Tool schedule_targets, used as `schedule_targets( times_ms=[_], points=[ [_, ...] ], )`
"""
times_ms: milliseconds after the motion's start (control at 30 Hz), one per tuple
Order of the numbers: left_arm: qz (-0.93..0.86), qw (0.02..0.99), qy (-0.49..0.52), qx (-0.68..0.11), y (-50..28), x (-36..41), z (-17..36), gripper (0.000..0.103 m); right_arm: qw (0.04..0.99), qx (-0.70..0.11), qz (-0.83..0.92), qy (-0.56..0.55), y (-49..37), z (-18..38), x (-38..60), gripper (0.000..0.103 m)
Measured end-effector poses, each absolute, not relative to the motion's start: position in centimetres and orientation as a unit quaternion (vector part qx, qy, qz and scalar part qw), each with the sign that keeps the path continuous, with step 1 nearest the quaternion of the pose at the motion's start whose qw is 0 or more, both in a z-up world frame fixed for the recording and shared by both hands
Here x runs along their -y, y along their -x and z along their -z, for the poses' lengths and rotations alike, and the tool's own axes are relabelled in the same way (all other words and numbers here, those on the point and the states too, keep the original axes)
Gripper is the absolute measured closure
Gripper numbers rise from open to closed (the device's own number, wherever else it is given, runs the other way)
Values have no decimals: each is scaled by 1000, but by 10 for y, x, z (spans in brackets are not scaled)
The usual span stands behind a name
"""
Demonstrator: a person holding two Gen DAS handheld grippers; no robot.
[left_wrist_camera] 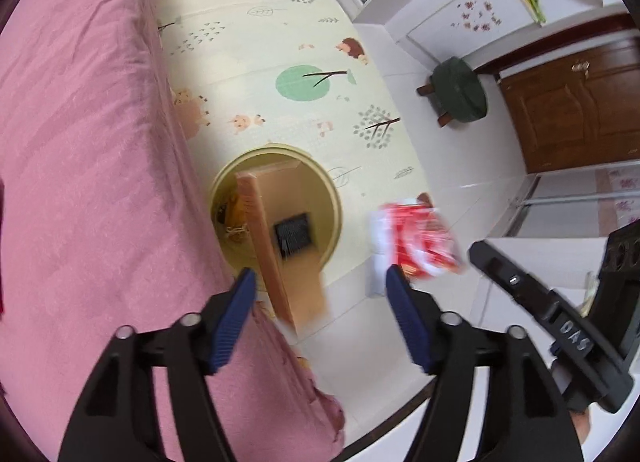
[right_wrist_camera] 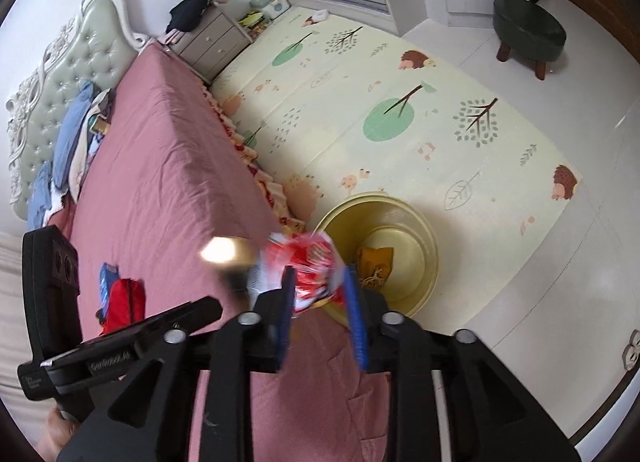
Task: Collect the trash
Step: 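Carry the box and wrapper over the yellow bin and open both tools, then move both tools back to the bed and grasp the dark hair tie with the left tool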
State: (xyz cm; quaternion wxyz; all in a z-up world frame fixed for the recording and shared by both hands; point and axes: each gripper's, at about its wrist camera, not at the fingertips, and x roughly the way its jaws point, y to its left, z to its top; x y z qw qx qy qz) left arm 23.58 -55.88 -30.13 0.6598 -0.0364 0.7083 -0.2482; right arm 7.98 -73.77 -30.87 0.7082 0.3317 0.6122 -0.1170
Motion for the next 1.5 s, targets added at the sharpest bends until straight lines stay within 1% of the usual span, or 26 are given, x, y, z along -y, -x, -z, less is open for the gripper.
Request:
schedule_targets(
  times_ms=[33, 100, 300, 367, 467, 667, 1033, 1200, 1500],
  points=[
    [249, 659, 35, -709, -237, 559, 302, 31, 708, -611, 119, -333, -80, 309, 738, 68],
    [251, 654, 28, -713, -236, 560, 304, 28, 707, -609, 123, -338, -78, 309, 740, 68],
    [253, 652, 28, -714, -229, 552, 301, 28, 707, -609, 122, -339, -77, 304, 737, 68],
    [255, 655, 28, -711, -227, 547, 298, 27, 710, -606, 118, -337, -78, 298, 732, 64],
    [250, 662, 26, -706, -221, 535, 292, 27, 718, -604, 108, -329, -81, 289, 722, 63],
    [229, 671, 48, -704, -210, 485, 283, 26, 727, -610, 73, -307, -93, 276, 682, 63],
    [151, 704, 88, -688, -181, 341, 265, 26, 728, -632, -32, -266, -114, 265, 549, 63],
    [113, 711, 115, -684, -165, 276, 264, 26, 723, -643, -79, -240, -121, 262, 478, 63],
    [40, 719, 165, -674, -143, 157, 267, 26, 710, -658, -141, -205, -130, 262, 381, 63]
  ],
)
